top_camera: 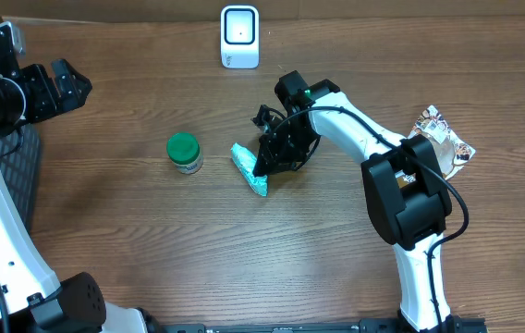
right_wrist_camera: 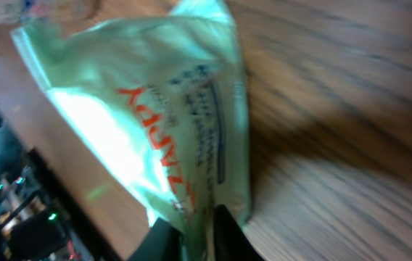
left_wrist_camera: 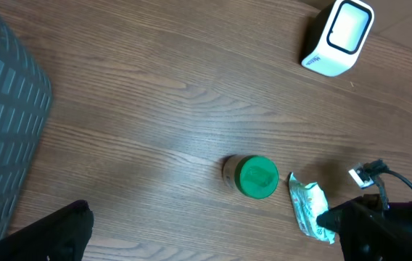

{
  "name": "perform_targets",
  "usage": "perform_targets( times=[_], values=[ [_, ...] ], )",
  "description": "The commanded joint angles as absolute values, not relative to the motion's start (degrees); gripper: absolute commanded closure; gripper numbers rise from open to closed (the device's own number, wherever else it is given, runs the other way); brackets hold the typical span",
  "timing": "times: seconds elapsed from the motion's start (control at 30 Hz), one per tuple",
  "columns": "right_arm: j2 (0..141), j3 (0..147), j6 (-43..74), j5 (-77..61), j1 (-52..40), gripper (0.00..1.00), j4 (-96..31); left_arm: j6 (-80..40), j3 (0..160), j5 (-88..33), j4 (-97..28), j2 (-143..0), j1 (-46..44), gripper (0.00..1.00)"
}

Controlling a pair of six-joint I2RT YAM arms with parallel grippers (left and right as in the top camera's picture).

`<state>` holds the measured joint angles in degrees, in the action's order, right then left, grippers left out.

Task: Scan the item barcode

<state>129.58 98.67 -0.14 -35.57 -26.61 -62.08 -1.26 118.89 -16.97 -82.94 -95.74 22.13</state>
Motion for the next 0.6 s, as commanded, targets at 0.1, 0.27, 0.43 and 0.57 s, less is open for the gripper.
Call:
perform_targets(
  times=[0.1, 0.27, 0.43, 0.57],
  values=[
    [129.3, 99.0, 2.9, -17.3, -25.6, 0.51, -62.4, -0.2, 119.7, -17.4, -82.9, -95.4, 22.0, 0.0],
    [129.2, 105.8, 2.8, -10.4, -24.1, 0.41, -68.6, -0.2, 119.7, -17.4, -82.9, -95.4, 21.9, 0.01],
    [129.2, 116.0, 2.8, -9.1, -23.8, 0.41, -74.7, -0.2, 119.7, -17.4, -82.9, -95.4, 22.0, 0.0],
    [129.2, 118.0, 2.8, -9.0, -25.5, 0.58, -76.7, -0.2, 119.7, -17.4, -82.9, -95.4, 21.9, 0.0]
  ],
)
